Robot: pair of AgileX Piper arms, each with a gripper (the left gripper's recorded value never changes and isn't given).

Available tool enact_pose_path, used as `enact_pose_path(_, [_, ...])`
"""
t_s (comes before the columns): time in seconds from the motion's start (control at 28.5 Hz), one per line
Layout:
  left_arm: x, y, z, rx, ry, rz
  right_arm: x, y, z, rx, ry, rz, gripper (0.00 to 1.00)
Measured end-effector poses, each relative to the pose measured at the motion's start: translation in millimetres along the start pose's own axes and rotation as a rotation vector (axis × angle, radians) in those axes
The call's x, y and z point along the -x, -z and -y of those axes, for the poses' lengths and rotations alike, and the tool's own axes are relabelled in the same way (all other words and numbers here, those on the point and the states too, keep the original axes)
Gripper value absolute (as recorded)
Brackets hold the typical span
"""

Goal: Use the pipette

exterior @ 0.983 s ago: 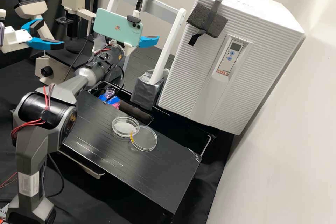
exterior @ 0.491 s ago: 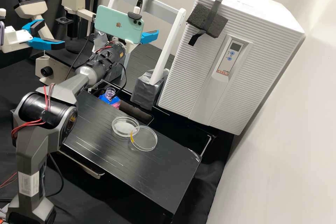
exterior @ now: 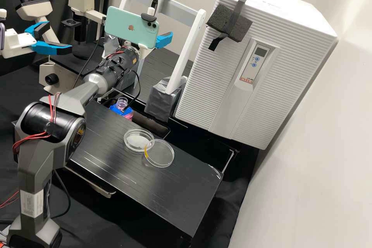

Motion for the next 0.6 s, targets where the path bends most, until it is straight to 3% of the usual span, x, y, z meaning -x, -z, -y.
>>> enact_pose_path(0.6, [-1.8,-1.5,-1.4,0.0,-0.004,0.006,2.6,4.1,5.1,-0.015,0.017,-0.004,0.0])
